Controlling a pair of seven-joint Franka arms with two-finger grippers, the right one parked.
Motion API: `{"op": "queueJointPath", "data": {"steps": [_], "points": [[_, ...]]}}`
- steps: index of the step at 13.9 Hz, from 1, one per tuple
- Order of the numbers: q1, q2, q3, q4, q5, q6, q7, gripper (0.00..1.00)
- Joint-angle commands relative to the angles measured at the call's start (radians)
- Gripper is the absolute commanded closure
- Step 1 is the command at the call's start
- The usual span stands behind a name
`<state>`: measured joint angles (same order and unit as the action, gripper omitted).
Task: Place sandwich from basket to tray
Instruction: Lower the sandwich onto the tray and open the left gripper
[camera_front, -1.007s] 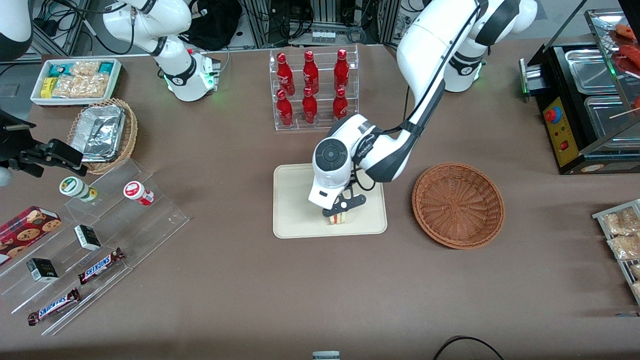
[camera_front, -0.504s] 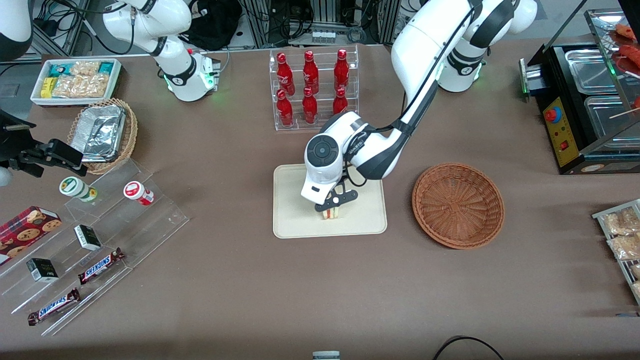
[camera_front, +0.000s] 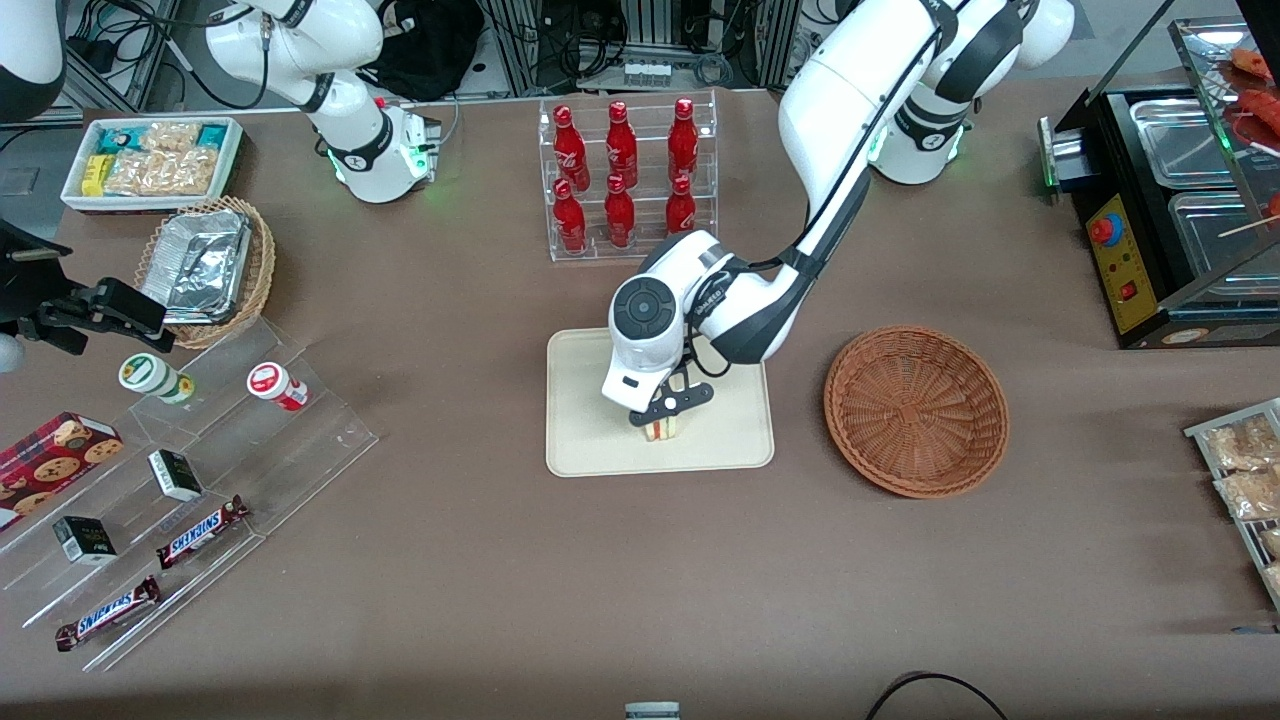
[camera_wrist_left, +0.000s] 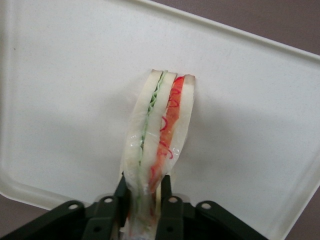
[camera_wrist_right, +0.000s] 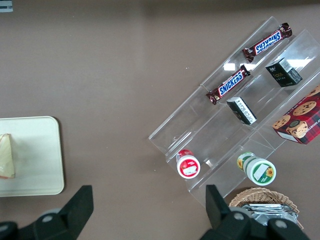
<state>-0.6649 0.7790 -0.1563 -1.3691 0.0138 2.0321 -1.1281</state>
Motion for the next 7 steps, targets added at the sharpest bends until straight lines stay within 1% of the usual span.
{"op": "queueJointPath", "data": {"steps": [1, 5, 7], "points": [[-0.007, 0.000, 0.004, 0.025, -0.006, 0.000, -0.039, 0.00], [-0.015, -0.082, 0.007, 0.022, 0.014, -0.029, -0.038, 0.00], [-0.006, -0.118, 0.009, 0.031, 0.011, -0.100, -0.029, 0.00]]}}
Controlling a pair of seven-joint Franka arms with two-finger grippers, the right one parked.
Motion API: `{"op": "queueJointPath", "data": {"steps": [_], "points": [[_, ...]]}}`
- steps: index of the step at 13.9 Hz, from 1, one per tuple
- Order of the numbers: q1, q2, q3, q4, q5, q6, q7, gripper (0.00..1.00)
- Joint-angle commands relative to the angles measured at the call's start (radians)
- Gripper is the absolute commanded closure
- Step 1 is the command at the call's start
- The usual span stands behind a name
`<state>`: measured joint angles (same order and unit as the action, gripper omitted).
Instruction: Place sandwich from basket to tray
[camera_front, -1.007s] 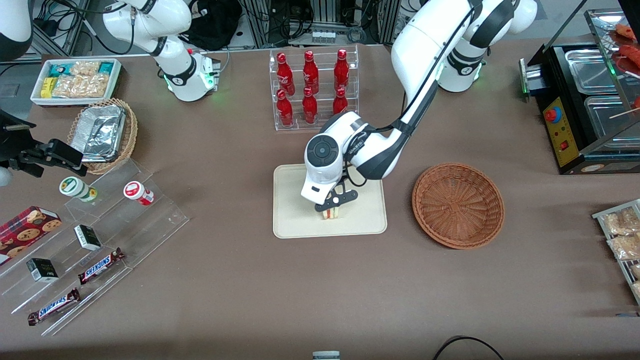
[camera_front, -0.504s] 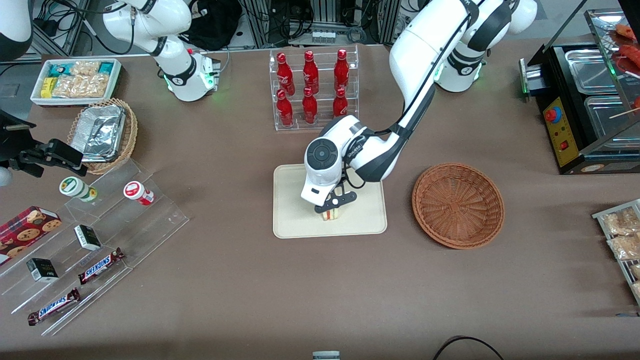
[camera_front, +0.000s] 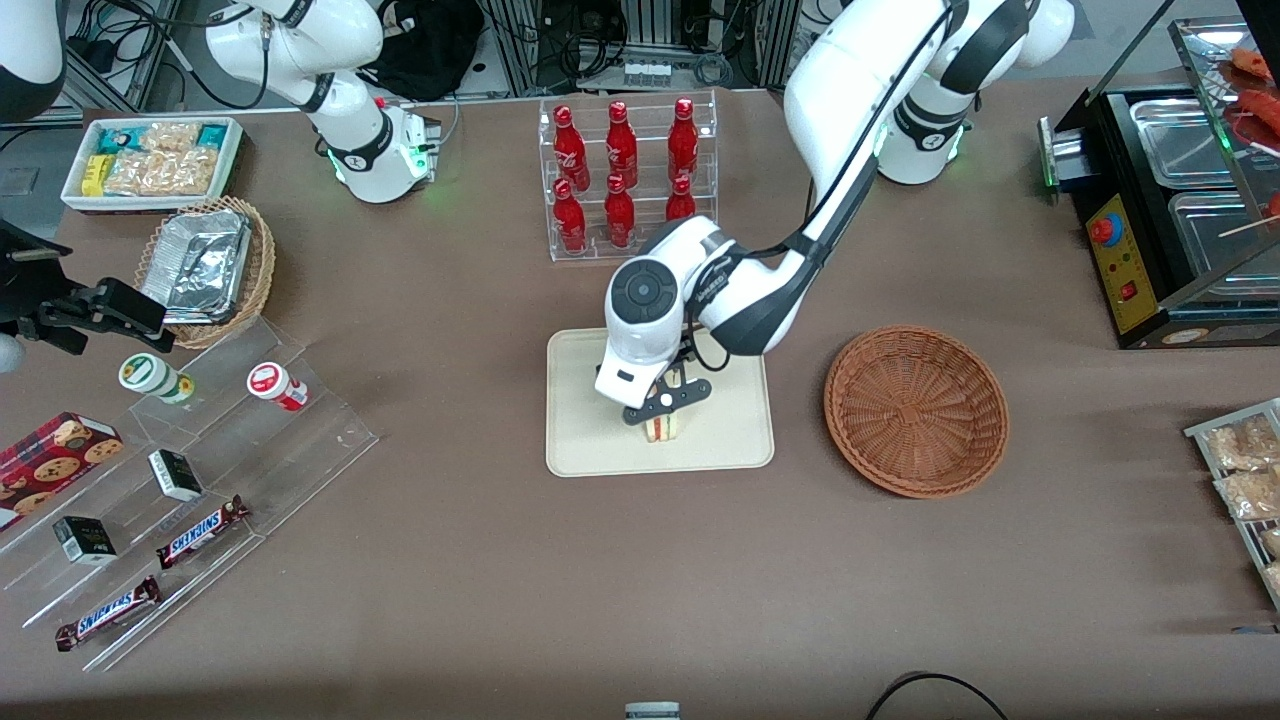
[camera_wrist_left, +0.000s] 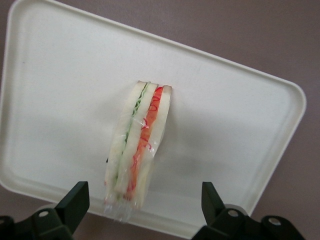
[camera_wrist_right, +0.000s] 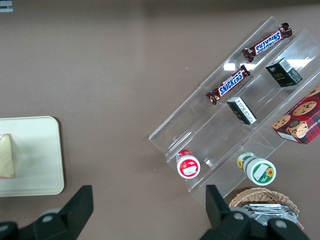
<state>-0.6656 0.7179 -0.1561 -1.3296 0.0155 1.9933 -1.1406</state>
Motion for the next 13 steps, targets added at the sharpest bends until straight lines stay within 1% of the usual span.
{"op": "queueJointPath", "data": {"steps": [1, 3, 6, 8, 10, 13], "points": [[-0.003, -0.084, 0.010, -0.010, 0.012, -0.086, -0.015, 0.00], [-0.002, -0.121, 0.013, -0.010, 0.014, -0.138, -0.015, 0.00], [0.012, -0.152, 0.056, -0.013, 0.060, -0.233, -0.028, 0.00], [0.049, -0.187, 0.069, -0.022, 0.063, -0.289, -0.007, 0.00], [0.090, -0.218, 0.069, -0.057, 0.063, -0.318, 0.079, 0.00], [0.164, -0.294, 0.069, -0.141, 0.063, -0.318, 0.191, 0.00]]}}
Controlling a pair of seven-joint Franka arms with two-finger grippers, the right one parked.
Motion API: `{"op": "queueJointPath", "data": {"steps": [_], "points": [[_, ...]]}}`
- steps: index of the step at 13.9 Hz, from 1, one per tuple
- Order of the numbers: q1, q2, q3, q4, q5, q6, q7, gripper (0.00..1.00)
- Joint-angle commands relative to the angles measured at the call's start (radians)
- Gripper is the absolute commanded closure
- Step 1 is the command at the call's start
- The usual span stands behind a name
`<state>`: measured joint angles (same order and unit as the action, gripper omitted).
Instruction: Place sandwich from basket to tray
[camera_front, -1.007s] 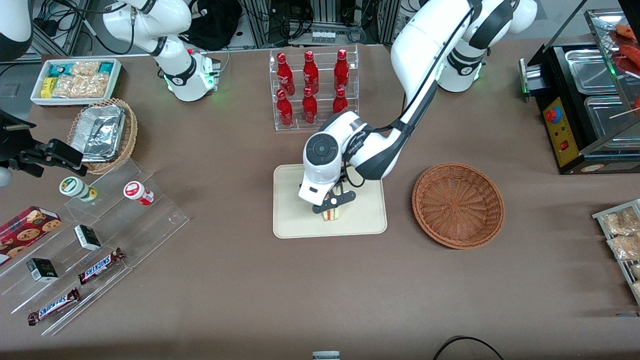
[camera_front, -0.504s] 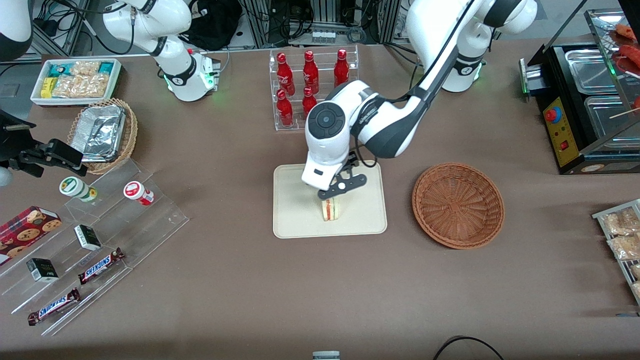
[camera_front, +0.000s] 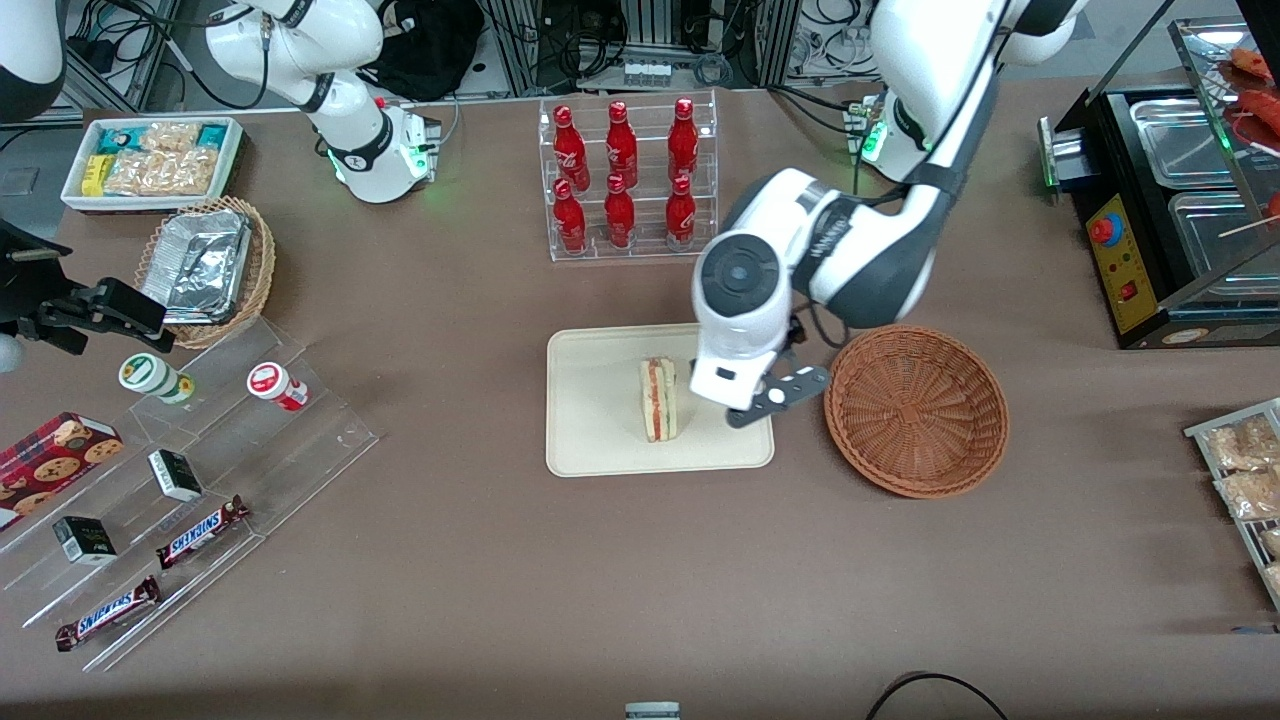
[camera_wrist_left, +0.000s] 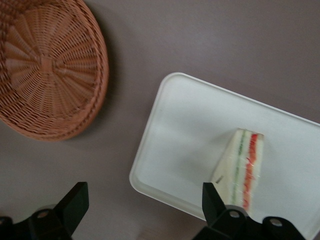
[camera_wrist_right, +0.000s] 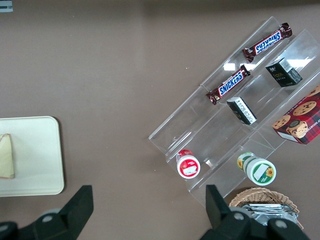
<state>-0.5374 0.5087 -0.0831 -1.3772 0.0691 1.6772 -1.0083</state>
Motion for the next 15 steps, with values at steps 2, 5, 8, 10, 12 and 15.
{"op": "queueJointPath", "data": {"steps": [2, 5, 8, 10, 12, 15], "points": [[0.086, -0.126, -0.004, -0.141, 0.009, -0.002, 0.137, 0.00], [0.151, -0.197, -0.004, -0.204, 0.009, -0.007, 0.252, 0.00], [0.195, -0.260, -0.004, -0.253, 0.011, -0.028, 0.338, 0.00], [0.218, -0.294, -0.001, -0.270, 0.012, -0.045, 0.375, 0.00], [0.243, -0.318, -0.001, -0.272, 0.012, -0.075, 0.417, 0.00], [0.293, -0.361, 0.011, -0.272, 0.009, -0.131, 0.537, 0.00]]}}
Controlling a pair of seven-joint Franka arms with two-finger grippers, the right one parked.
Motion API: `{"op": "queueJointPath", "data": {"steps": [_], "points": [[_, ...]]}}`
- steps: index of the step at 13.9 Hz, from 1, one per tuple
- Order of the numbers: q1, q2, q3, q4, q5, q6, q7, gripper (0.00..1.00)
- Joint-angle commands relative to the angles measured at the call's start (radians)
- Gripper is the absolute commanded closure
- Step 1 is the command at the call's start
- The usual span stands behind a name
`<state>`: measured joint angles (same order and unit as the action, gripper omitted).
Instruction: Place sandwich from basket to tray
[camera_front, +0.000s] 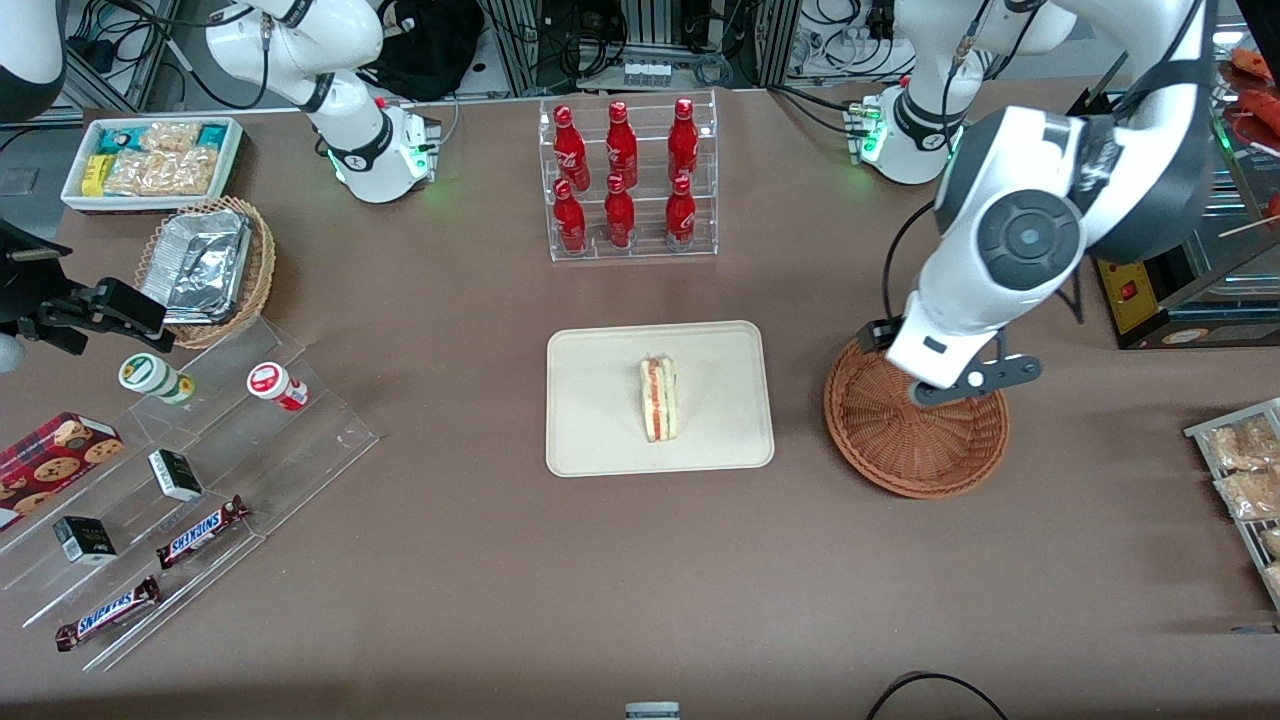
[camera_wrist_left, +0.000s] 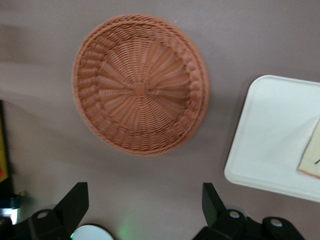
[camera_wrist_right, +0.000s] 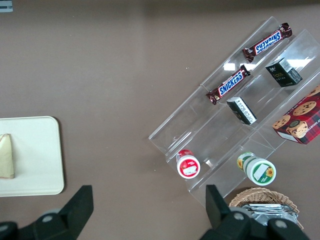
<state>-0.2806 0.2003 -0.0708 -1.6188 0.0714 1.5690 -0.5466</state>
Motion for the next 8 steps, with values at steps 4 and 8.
{"op": "queueJointPath", "data": {"steps": [4, 8], "points": [[0.130, -0.113, -0.003, -0.032, -0.004, -0.067, 0.278, 0.00], [0.195, -0.174, -0.006, -0.029, -0.012, -0.133, 0.421, 0.00]]}}
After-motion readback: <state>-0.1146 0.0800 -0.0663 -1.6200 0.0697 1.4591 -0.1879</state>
